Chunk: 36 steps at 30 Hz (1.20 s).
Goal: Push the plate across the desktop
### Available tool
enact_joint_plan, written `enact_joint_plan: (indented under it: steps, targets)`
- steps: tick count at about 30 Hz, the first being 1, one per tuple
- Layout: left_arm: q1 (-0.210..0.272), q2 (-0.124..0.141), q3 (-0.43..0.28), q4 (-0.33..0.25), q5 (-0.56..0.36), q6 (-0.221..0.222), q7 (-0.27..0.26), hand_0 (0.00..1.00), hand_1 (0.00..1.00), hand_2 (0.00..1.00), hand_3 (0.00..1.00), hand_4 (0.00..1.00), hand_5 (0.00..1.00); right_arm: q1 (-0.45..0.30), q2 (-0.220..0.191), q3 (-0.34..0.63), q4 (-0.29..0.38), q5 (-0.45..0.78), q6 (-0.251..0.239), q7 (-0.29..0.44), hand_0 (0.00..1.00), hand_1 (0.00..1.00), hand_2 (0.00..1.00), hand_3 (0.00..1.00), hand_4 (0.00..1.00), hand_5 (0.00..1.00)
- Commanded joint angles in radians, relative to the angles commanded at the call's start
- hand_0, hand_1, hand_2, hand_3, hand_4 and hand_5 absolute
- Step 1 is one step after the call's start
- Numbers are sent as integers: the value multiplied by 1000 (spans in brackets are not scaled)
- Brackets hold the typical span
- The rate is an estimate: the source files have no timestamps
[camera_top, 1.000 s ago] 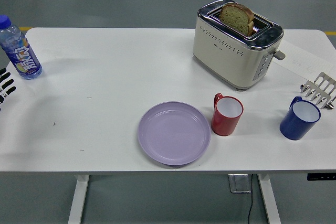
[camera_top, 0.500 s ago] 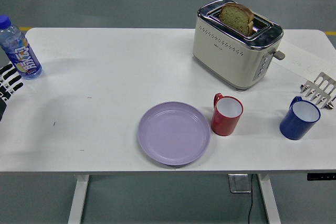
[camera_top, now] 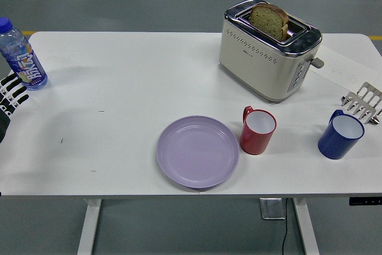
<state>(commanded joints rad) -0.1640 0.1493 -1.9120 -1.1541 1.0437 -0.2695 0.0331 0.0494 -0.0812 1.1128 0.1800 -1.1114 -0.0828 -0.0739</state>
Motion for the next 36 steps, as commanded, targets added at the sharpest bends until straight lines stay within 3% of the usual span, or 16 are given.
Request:
enact_joint_plan:
  steps: [36]
  targets:
    - [-7, -5, 13, -29, -9, 10, -5, 839, 846, 847, 789, 510, 998, -11, 0, 0, 0, 0, 0, -3, 607, 545, 631, 627, 133, 359]
